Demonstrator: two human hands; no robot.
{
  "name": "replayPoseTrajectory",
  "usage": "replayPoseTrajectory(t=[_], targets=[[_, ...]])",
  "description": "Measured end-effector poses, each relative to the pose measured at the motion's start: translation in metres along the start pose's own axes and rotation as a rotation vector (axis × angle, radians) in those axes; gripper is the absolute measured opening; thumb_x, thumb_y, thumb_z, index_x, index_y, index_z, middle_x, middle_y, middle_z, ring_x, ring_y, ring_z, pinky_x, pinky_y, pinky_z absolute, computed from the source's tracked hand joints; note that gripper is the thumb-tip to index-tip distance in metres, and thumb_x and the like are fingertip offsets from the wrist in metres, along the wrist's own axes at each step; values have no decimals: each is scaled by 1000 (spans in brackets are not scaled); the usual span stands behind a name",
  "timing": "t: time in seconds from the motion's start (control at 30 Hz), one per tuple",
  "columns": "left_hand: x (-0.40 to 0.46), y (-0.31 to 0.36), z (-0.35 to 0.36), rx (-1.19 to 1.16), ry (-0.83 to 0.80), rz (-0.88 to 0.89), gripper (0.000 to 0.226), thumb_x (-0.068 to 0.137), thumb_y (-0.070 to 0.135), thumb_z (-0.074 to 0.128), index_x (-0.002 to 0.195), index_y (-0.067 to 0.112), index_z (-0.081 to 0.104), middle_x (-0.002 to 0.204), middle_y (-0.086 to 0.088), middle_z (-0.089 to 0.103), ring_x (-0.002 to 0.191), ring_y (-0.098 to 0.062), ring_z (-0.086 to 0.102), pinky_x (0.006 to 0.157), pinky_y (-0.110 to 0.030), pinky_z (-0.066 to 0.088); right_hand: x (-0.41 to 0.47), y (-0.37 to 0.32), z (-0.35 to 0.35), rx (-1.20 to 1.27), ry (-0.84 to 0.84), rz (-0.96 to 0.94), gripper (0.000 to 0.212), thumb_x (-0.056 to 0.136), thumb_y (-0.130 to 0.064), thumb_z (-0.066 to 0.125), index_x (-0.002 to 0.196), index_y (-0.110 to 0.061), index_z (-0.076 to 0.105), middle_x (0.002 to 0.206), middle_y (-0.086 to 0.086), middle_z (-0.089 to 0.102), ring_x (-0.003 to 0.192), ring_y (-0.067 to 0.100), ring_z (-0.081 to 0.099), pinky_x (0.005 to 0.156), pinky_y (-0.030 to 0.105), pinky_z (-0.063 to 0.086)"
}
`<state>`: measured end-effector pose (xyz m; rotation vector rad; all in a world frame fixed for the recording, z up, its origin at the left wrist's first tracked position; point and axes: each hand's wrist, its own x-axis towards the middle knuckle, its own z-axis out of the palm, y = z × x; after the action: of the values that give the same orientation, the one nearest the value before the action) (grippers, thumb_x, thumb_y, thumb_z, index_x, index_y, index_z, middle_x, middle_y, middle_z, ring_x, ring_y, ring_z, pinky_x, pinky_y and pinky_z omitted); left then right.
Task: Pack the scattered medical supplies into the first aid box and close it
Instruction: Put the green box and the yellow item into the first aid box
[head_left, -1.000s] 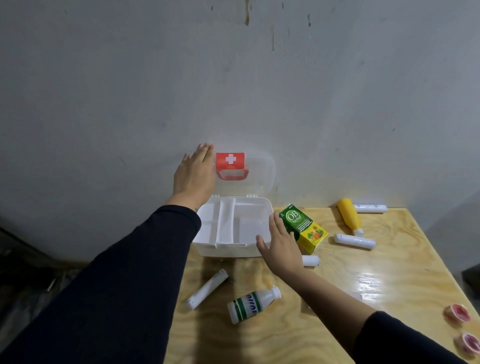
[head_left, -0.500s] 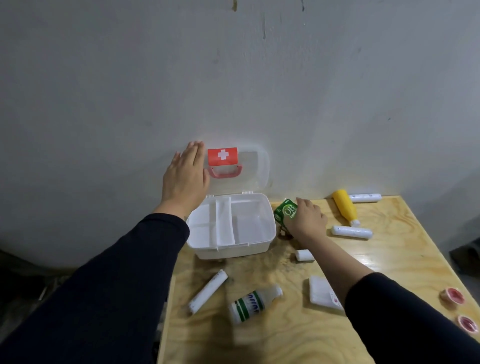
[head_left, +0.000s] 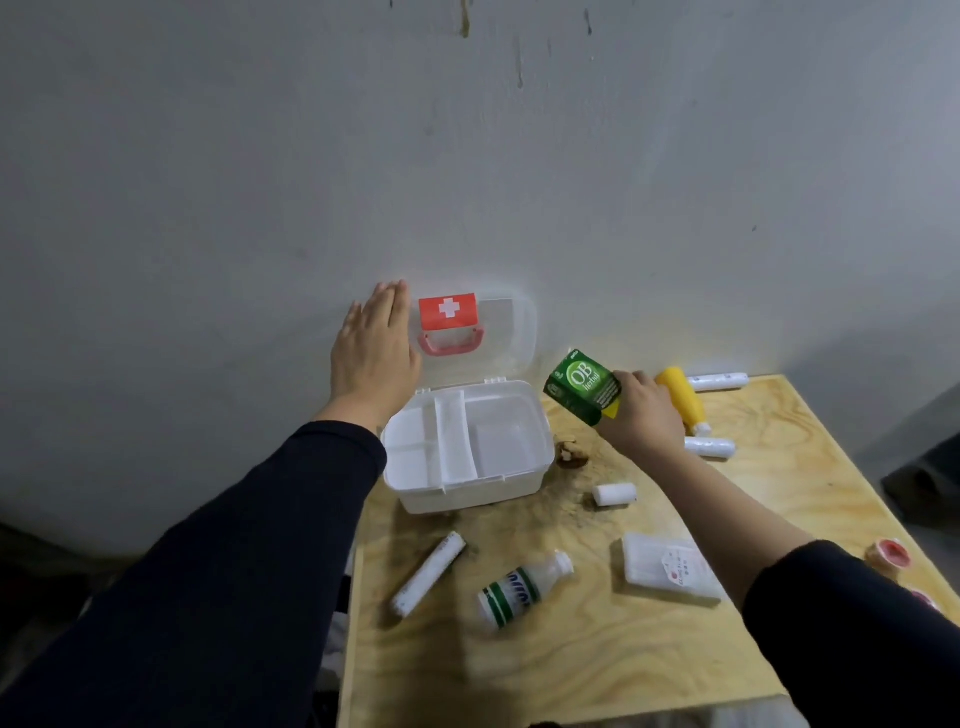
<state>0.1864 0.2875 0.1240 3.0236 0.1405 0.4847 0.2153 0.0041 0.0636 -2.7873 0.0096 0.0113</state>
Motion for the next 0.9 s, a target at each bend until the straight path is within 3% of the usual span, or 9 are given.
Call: replayPoseTrajectory(t=[0.3,0.47,0.63,0.9], targets=[[-62,9,25,-112,25,-174,71,94,14,46,153,1,8,162,-14,12,150,-25,13,123,-37,10,-22,-59,-28,-189,-25,-289,62,78,-24,65,135,-17,42,130,6,49,119,27,45,95,40,44],[-80,5,50,-157,-216,-209,72,99,31,45,154,4,7,163,-11,7,149,-24,12,123,-37,11,-24,-86,-10,-401,-92,-416,48,81,-17,58,129,-14,47,127,9,49,119,28,42,99,39,38],[-87,-6,69,-112,-453,-203,87,96,59,32,154,4,-3,163,-11,-6,151,-23,-2,122,-38,2,-20,-105,2,-526,-170,-403,46,84,-8,53,129,-4,45,129,13,46,123,30,41,101,39,39],[-96,-12,70,-90,-450,-181,90,94,62,33,154,5,-3,163,-10,-7,151,-20,-4,121,-36,-1,-8,-116,-6,-636,-199,-403,39,85,-23,58,121,-9,56,125,12,50,118,28,44,96,34,39]])
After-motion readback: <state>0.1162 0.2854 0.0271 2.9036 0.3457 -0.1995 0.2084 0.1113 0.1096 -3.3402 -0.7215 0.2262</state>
